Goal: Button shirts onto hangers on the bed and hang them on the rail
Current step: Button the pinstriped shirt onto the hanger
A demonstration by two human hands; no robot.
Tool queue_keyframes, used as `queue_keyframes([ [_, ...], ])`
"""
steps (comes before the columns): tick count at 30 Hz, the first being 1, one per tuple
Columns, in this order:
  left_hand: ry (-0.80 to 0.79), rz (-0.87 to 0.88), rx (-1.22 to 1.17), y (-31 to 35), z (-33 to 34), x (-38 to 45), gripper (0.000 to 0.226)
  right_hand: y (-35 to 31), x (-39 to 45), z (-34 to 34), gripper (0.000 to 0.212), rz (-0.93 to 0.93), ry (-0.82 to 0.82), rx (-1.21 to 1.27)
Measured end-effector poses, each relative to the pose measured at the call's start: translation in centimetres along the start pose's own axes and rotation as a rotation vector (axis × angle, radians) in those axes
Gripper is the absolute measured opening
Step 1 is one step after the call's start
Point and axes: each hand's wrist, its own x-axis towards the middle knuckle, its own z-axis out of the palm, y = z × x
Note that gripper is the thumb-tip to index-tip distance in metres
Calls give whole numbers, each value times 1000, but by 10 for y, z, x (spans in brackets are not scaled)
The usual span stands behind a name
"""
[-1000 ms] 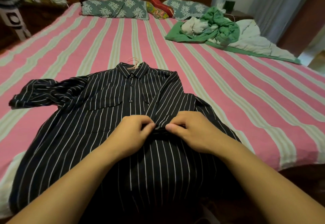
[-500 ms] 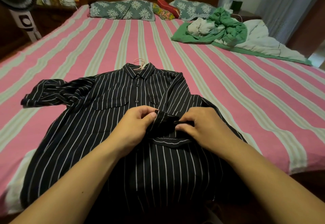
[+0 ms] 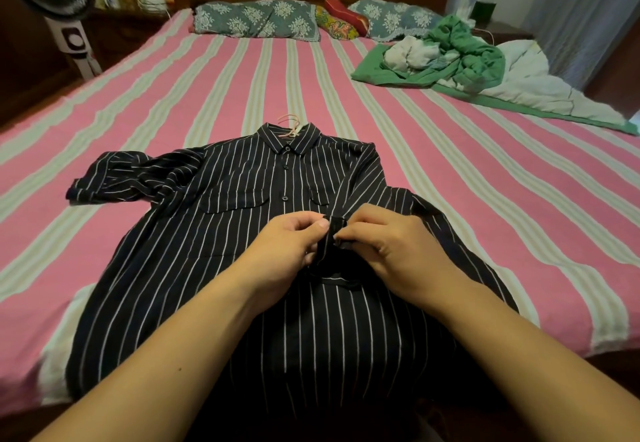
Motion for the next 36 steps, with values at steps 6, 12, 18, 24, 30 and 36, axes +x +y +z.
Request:
queue_keyframes([
  [6, -9, 34, 53, 0, -2, 2, 30, -1, 0, 2, 17, 50, 61, 7],
  [12, -39, 34, 213, 2, 0, -2, 20, -5, 1, 3, 28, 129, 75, 44],
  [18, -83, 65, 313, 5, -5, -3, 18, -3, 2, 1, 29, 266, 51, 134],
  [24, -106, 121, 412, 6, -5, -5, 10, -2, 4, -2, 24, 434, -35, 231],
  [30, 65, 266, 540, 0, 1, -1, 11, -6, 12, -3, 31, 507, -42, 304],
  [36, 234, 638, 763, -6, 0, -6, 13, -9, 14, -2, 31, 507, -39, 378],
])
